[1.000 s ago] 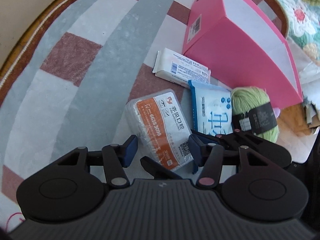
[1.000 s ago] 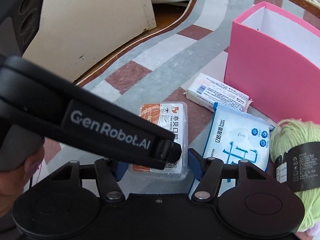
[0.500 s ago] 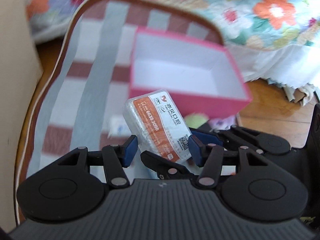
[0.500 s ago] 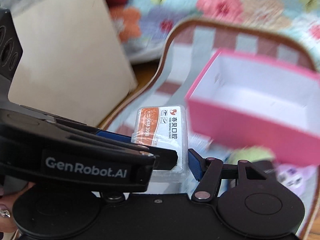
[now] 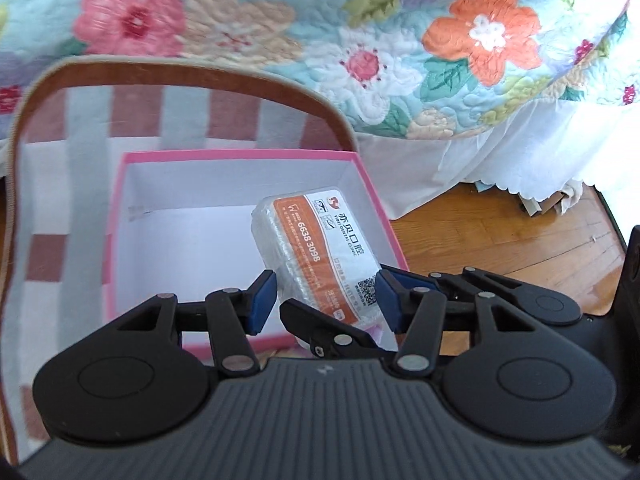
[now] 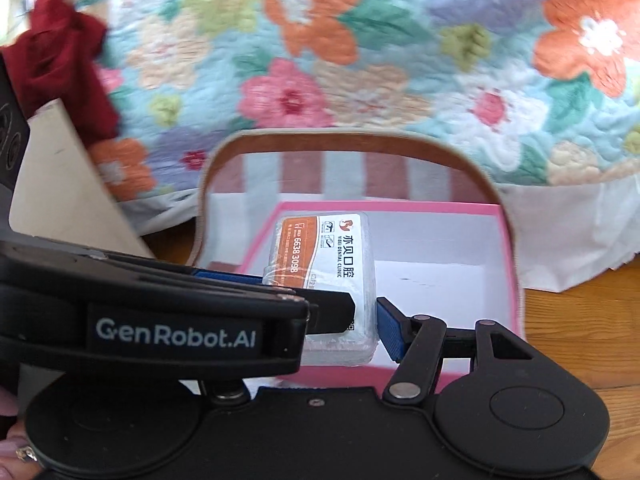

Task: Organize objects
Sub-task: 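Lower the card case into the pink box and open the left tool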

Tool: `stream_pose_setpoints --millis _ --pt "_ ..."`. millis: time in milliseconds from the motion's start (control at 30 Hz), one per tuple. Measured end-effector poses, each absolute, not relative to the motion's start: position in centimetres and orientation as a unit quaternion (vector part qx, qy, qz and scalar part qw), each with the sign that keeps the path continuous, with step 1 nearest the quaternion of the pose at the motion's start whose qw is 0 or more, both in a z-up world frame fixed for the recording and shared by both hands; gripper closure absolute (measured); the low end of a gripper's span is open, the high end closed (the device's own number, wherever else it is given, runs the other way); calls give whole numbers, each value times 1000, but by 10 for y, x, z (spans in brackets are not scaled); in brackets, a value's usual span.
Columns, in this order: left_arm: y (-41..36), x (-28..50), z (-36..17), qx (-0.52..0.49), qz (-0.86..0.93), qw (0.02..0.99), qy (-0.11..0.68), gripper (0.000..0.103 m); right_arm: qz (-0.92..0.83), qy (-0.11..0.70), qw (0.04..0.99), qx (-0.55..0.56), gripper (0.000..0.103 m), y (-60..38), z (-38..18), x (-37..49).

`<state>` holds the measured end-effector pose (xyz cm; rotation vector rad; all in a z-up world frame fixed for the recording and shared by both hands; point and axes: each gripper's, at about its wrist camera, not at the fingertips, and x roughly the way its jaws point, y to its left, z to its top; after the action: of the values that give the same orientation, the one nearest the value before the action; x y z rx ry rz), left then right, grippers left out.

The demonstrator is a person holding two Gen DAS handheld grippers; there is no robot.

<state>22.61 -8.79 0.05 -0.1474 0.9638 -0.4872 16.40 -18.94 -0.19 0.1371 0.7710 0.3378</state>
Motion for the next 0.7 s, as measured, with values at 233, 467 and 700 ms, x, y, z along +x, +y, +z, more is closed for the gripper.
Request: stream_pose_setpoints --millis 233,467,700 --pt "-105 295 -64 -113 -234 822 507 52 113 433 891 82 37 -215 -46 235" --pt "-96 334 -118 -148 -220 803 534 54 95 473 872 87 37 -219 -92 280" --pt "-81 357 -159 -216 -169 770 576 59 86 505 856 76 37 -208 -127 303"
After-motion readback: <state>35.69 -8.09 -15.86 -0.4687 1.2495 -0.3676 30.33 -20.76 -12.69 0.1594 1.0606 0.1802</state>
